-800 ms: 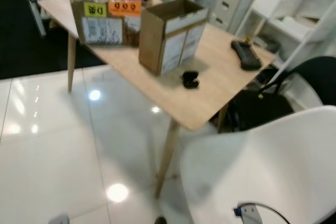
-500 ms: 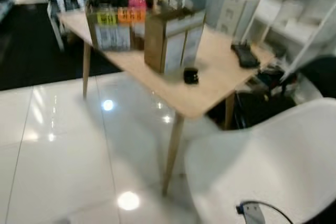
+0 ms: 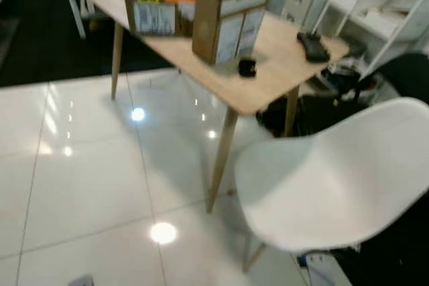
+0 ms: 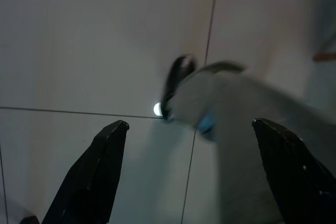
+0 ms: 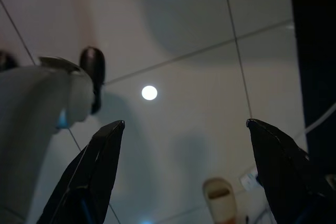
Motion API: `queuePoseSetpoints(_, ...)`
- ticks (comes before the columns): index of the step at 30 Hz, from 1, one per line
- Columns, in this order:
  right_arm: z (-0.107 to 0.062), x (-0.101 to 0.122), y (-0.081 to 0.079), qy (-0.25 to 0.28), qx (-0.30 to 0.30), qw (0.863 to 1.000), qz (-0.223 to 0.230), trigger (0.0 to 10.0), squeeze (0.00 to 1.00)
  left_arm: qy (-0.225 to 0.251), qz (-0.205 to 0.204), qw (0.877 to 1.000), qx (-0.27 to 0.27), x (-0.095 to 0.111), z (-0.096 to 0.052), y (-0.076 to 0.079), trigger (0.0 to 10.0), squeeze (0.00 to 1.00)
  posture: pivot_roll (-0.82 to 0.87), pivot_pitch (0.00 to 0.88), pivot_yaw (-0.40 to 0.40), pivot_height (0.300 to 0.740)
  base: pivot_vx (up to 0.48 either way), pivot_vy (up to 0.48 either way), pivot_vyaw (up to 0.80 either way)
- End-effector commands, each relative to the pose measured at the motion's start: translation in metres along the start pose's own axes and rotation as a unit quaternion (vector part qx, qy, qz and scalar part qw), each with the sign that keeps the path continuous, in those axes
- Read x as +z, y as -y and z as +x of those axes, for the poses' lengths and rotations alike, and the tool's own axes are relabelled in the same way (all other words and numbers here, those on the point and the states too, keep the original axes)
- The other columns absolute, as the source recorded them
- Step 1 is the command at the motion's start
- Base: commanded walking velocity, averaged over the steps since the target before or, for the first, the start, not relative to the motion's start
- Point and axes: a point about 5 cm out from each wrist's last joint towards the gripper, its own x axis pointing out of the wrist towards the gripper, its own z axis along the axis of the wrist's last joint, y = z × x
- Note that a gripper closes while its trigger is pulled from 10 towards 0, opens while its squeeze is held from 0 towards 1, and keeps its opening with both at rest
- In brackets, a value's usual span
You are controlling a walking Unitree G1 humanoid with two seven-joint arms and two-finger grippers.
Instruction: Picking trash to rubbish bin
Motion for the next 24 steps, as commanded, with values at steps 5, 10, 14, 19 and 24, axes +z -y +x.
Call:
queuePoseSetpoints(5,0.0,-0.003,-0.001,-0.006,0.002,1.0,0.002,10.0,0.0,-0.016,0.012,1.0,0.004,-0.009,-0.001,-0.001,10.0,0.0,0.07,0.107,-0.081,0.74,0.0,0.0,0.0)
queuePoseSetpoints(10,0.0,-0.002,-0.003,-0.002,0.008,1.0,0.004,10.0,0.0,-0.012,0.031,0.999,0.003,-0.005,-0.002,-0.004,10.0,0.0,0.08,0.108,-0.07,0.74,0.0,0.0,0.0)
queuePoseSetpoints(14,0.001,0.0,-0.012,-0.001,0.019,1.0,0.0,10.0,0.0,-0.002,0.033,0.999,0.007,0.002,-0.002,-0.01,10.0,0.0,0.1,0.092,-0.07,0.74,0.0,0.0,0.0)
queuePoseSetpoints(19,0.002,0.002,-0.021,-0.001,0.036,0.999,-0.006,10.0,0.0,0.0,0.028,1.0,0.013,0.001,-0.003,-0.013,10.0,0.0,0.13,0.086,-0.077,0.74,0.0,0.0,0.0)
queuePoseSetpoints(24,0.003,0.005,-0.032,0.001,0.059,0.998,-0.018,10.0,0.0,-0.004,0.025,1.0,0.019,-0.003,-0.004,-0.014,10.0,0.0,0.12,0.086,-0.075,0.74,0.0,0.0,0.46)
